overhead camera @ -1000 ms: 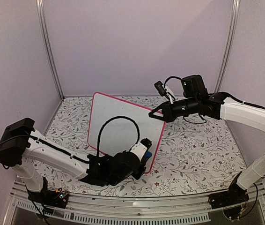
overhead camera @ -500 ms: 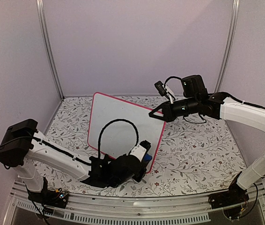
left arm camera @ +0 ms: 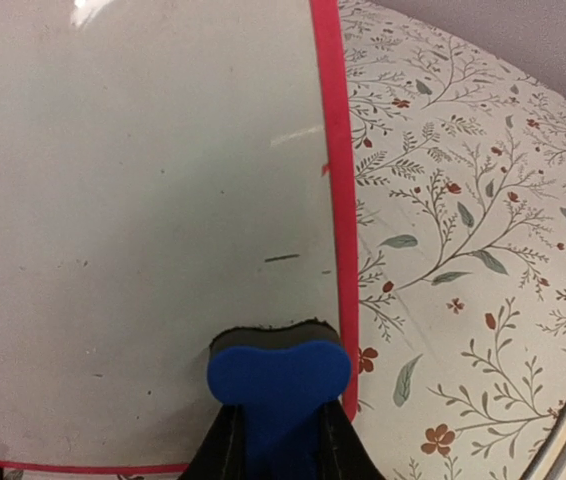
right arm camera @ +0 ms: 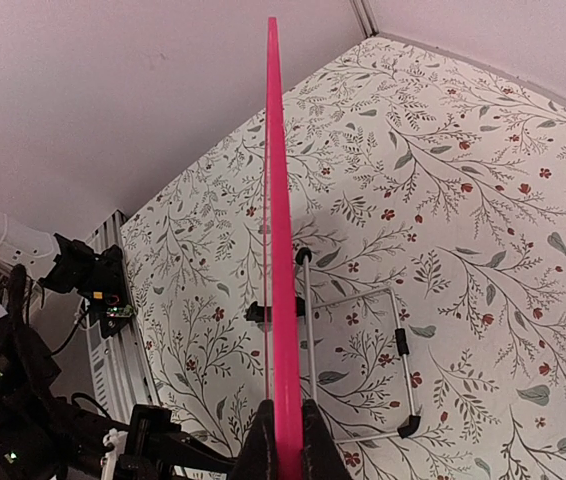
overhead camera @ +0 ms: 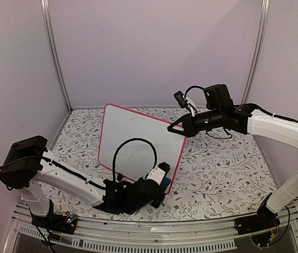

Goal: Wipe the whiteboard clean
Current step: Erase the center of the whiteboard.

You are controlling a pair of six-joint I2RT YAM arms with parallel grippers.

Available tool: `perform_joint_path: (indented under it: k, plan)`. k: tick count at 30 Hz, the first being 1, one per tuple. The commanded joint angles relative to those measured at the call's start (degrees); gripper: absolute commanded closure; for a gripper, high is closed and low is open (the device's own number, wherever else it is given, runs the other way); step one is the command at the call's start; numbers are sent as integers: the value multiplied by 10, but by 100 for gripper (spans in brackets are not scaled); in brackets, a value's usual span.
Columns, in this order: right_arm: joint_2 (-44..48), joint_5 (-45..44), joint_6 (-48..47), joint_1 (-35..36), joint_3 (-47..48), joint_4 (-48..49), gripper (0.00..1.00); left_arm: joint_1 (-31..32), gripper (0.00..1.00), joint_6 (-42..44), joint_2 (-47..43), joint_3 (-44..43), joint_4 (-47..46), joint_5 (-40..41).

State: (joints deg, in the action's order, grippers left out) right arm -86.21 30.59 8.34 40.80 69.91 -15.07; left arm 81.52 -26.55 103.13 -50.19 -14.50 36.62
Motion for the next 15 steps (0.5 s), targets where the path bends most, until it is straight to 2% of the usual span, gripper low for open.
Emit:
perform_joint_path:
  k: [1, 15]
  plan:
    - [-11, 18, -21, 16, -7, -38, 100, -19, 100, -19, 50, 26, 86, -31]
    - [-11, 18, -21, 16, -7, -39, 100, -17, 100, -29, 52, 33, 121, -29]
